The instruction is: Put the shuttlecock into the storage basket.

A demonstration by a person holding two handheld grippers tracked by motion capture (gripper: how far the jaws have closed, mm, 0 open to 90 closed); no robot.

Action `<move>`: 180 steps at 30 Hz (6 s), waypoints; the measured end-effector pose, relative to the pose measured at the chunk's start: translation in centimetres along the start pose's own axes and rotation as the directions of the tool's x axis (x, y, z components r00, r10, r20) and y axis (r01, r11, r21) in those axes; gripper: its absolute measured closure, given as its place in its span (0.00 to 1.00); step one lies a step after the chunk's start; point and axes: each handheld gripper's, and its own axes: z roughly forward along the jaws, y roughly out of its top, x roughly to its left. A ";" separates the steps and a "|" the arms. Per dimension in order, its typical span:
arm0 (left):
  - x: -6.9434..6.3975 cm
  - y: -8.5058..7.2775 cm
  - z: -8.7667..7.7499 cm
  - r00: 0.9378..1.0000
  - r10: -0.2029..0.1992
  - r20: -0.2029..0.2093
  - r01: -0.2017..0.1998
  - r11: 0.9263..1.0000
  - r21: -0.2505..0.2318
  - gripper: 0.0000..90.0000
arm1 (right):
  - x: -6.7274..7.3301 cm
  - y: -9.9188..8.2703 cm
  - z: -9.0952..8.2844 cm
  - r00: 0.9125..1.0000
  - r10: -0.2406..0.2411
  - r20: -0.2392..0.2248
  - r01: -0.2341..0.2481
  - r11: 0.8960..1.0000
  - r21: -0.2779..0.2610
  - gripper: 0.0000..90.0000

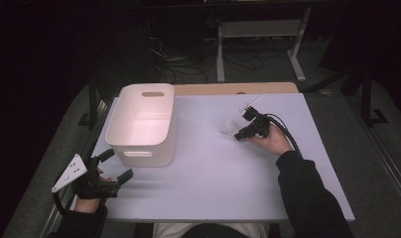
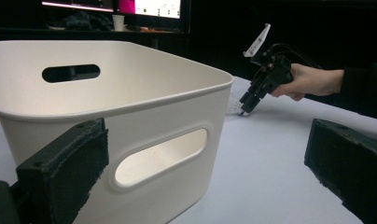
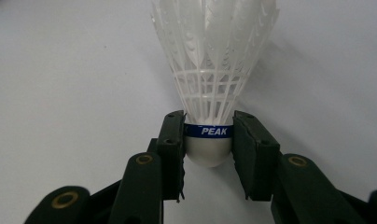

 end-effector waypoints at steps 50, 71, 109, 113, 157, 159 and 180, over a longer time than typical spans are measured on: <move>0.0 0.0 0.0 1.000 0.001 0.001 -0.001 1.000 0.001 0.00 | 4.2 3.4 -7.7 0.993 -0.116 0.006 0.115 0.984 -0.134 0.71; 0.0 0.0 0.1 1.000 0.001 0.001 -0.001 1.000 0.002 0.00 | 6.9 5.5 -9.1 0.982 -0.190 0.000 0.188 0.972 -0.138 0.71; 0.0 0.0 0.1 1.000 0.001 -0.001 -0.001 1.000 0.001 0.00 | 10.9 9.3 -10.3 0.960 -0.278 -0.017 0.271 0.946 -0.176 0.71; 0.0 0.0 0.1 1.000 0.001 0.000 -0.001 1.000 0.001 0.00 | 11.2 9.5 -10.4 0.959 -0.284 -0.022 0.276 0.944 -0.181 0.71; 0.0 0.0 0.0 1.000 0.001 0.004 -0.001 1.000 -0.002 0.00 | 16.3 14.3 -10.0 0.919 -0.393 -0.038 0.380 0.907 -0.183 0.71; 0.0 0.0 0.0 1.000 0.001 0.004 -0.001 1.000 -0.001 0.00 | 16.4 14.4 -9.9 0.917 -0.396 -0.039 0.383 0.905 -0.182 0.71; 0.0 0.0 0.0 1.000 0.002 0.006 -0.002 1.000 -0.002 0.00 | 18.4 16.3 -7.8 0.900 -0.430 -0.067 0.415 0.894 -0.169 0.71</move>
